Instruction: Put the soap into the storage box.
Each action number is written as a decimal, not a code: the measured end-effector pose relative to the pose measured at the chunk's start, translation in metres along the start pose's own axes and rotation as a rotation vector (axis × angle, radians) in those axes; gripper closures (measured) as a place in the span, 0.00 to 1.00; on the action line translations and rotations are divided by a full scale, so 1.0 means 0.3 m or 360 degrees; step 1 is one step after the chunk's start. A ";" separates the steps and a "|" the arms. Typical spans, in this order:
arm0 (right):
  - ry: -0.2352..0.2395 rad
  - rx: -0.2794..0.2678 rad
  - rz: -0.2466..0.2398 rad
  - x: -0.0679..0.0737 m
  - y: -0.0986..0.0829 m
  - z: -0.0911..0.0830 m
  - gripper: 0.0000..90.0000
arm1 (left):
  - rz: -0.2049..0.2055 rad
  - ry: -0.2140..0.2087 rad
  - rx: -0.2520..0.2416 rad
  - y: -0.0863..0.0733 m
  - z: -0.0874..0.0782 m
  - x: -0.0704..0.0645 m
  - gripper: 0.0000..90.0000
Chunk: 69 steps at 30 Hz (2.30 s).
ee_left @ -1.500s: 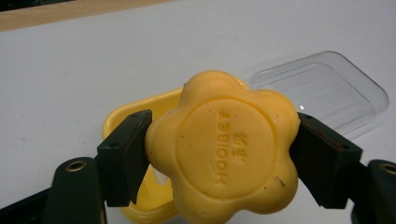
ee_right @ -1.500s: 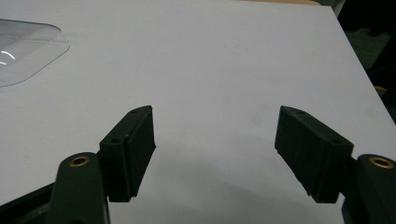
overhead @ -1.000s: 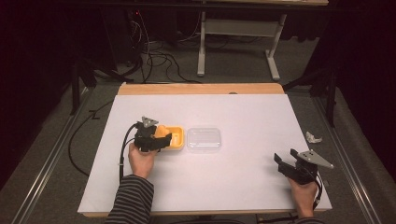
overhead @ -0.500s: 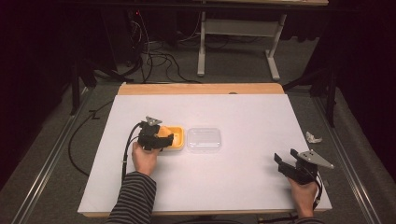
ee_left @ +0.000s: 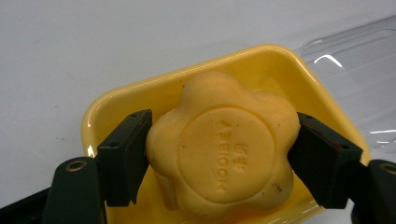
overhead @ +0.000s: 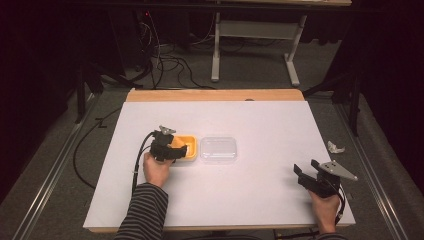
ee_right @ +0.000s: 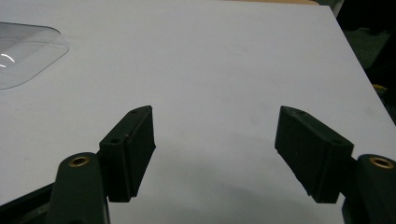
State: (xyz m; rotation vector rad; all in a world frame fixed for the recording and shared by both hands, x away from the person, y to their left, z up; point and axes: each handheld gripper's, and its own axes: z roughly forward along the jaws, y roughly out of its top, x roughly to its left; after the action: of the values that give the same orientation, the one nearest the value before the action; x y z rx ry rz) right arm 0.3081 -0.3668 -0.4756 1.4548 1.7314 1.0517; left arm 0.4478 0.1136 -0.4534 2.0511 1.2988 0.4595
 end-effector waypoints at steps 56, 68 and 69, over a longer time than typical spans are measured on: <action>-0.0007 0.0032 -0.0033 0.005 0.003 0.007 0.32 | 0.0051 -0.0050 -0.0321 -0.004 -0.207 -0.026 0.26; -0.0006 0.0037 -0.0028 0.005 0.003 0.008 0.32 | 0.0037 -0.0081 -0.0368 -0.041 -0.245 -0.030 0.26; -0.0006 0.0037 -0.0030 0.005 0.003 0.008 0.32 | 0.0032 -0.0085 -0.0378 -0.045 -0.246 -0.030 0.26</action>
State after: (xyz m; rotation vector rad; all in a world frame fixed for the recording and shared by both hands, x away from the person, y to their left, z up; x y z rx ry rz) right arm 0.3102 -0.3649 -0.4759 1.4509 1.7569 1.0213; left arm 0.3903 0.1346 -0.4090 1.8675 1.1352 0.5379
